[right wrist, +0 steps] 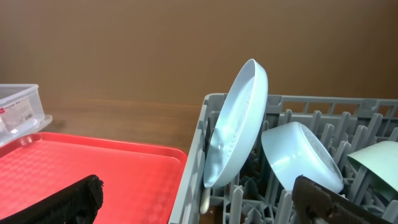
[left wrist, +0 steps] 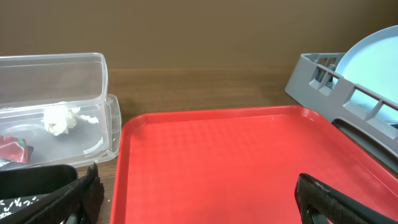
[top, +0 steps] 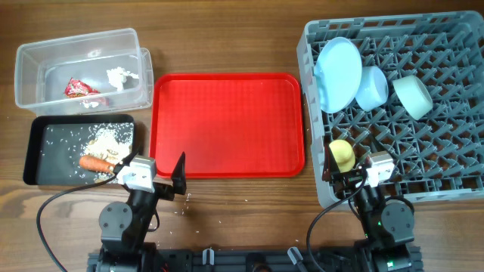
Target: Sort waste into correct bins and load items into the dishwasher rack
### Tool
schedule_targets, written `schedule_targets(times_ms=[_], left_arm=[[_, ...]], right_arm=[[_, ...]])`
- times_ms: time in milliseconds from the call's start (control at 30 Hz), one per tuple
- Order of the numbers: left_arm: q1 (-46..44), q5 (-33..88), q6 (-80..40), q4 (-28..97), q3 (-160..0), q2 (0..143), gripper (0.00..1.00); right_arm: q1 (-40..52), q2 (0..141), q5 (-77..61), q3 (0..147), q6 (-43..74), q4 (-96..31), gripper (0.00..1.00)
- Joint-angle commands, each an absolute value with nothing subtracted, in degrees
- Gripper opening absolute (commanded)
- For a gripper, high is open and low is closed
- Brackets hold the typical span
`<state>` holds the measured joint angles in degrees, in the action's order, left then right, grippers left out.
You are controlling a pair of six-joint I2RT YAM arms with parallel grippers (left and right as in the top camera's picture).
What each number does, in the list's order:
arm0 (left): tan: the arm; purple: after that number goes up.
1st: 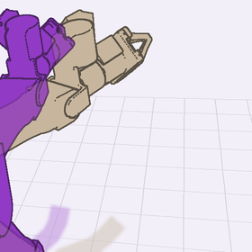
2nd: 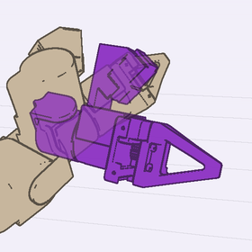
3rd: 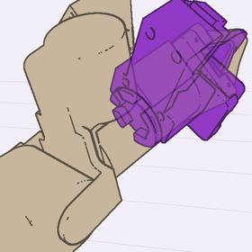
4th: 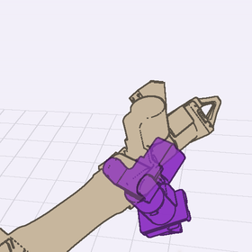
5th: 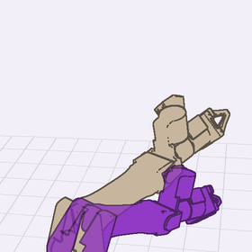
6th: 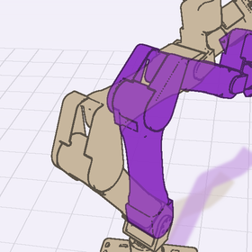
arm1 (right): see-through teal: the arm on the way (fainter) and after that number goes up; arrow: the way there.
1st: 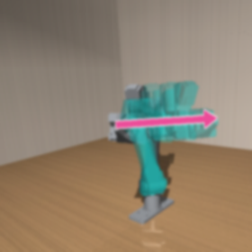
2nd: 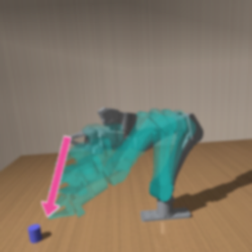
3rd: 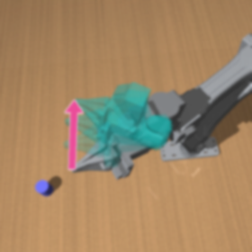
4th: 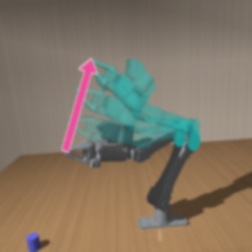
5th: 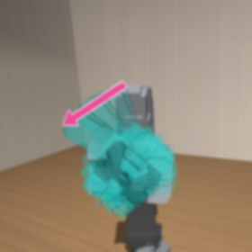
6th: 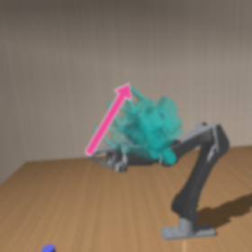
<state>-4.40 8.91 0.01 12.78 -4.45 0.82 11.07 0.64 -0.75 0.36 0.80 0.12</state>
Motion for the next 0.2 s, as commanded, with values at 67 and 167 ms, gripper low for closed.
schedule_targets(times_ms=[67,167], left_arm=[[-4.67,9.56,1.08,12.43,-3.95,0.36,1.00],[-4.64,9.58,1.08,12.40,-3.95,0.38,1.00]], right_arm=[[10.85,0.27,-0.01,0.30,1.54,0.43,1.00],[10.85,0.27,-0.01,0.30,1.56,0.45,1.00]])
